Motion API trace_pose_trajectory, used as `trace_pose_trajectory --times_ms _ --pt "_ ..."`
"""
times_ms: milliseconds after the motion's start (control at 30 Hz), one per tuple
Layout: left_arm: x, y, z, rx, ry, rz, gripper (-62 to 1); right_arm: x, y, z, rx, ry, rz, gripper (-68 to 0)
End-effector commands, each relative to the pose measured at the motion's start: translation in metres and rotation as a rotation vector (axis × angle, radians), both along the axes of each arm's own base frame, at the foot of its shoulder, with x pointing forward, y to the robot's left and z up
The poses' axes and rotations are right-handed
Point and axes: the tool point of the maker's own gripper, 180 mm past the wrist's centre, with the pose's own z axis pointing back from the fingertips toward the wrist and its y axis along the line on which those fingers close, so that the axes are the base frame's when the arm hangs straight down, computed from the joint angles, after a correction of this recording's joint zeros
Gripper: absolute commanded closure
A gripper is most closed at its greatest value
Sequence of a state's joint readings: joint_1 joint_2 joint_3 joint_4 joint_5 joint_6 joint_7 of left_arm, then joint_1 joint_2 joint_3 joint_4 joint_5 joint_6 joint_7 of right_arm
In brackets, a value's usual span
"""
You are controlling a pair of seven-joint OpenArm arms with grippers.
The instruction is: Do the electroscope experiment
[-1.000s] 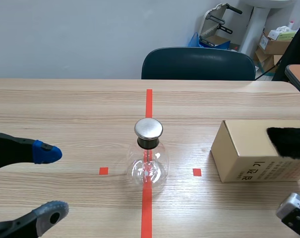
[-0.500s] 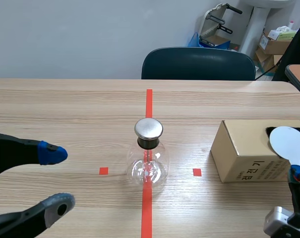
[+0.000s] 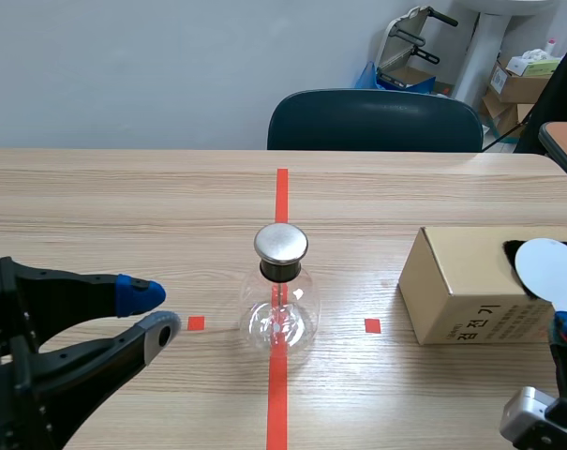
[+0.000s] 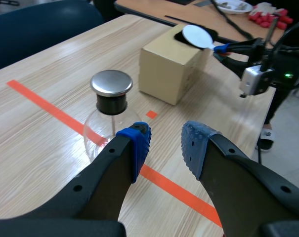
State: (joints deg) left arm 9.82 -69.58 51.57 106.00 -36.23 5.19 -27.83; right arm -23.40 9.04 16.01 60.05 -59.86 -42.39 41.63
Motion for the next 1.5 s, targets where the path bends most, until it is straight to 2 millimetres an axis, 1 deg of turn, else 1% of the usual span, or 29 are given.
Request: trace_pose_trajectory --times_ms 0,100,467,500,567,733,867,933,1067,1333,1467 --pt "0.007 0.0 0.0 -0.012 -0.016 0.034 -19.0 0.005 -0.005 0.017 -0.039 -0.065 -0.01 -1.0" --pt "0.014 0.003 -0.01 0.001 -0.019 0.084 -19.0 0.01 -0.007 0.03 -0.051 -0.101 -0.022 -1.0" --pt "0.031 0.005 -0.054 0.045 -0.008 0.164 -18.9 0.031 -0.004 0.084 -0.075 -0.239 -0.038 -1.0" --pt "0.033 0.005 -0.057 0.048 -0.007 0.17 -17.4 0.033 -0.003 0.088 -0.071 -0.246 -0.042 -1.0" --pt "0.036 0.005 -0.066 0.07 -0.005 0.178 -11.7 0.039 -0.002 0.096 -0.063 -0.26 -0.05 -1.0" --pt "0.049 0.006 -0.08 0.088 0.009 0.215 -11.5 0.05 0.006 0.122 -0.034 -0.306 -0.066 -1.0" --pt "0.057 0.008 -0.091 0.097 0.015 0.242 -11.5 0.056 0.021 0.139 -0.018 -0.339 -0.039 -1.0" --pt "0.06 0.01 -0.098 0.106 0.021 0.257 -11.5 0.059 0.03 0.141 -0.02 -0.337 -0.021 -1.0" --pt "0.065 0.012 -0.113 0.132 0.039 0.271 -11.5 0.065 0.048 0.138 -0.022 -0.326 -0.006 -1.1" --pt "0.059 -0.004 -0.14 0.167 0.08 0.225 -11.5 0.071 0.087 0.131 -0.004 -0.312 0.028 -1.1" --pt "0.058 -0.005 -0.146 0.173 0.09 0.226 -11.5 0.074 0.106 0.13 0.0 -0.311 0.052 -1.1"
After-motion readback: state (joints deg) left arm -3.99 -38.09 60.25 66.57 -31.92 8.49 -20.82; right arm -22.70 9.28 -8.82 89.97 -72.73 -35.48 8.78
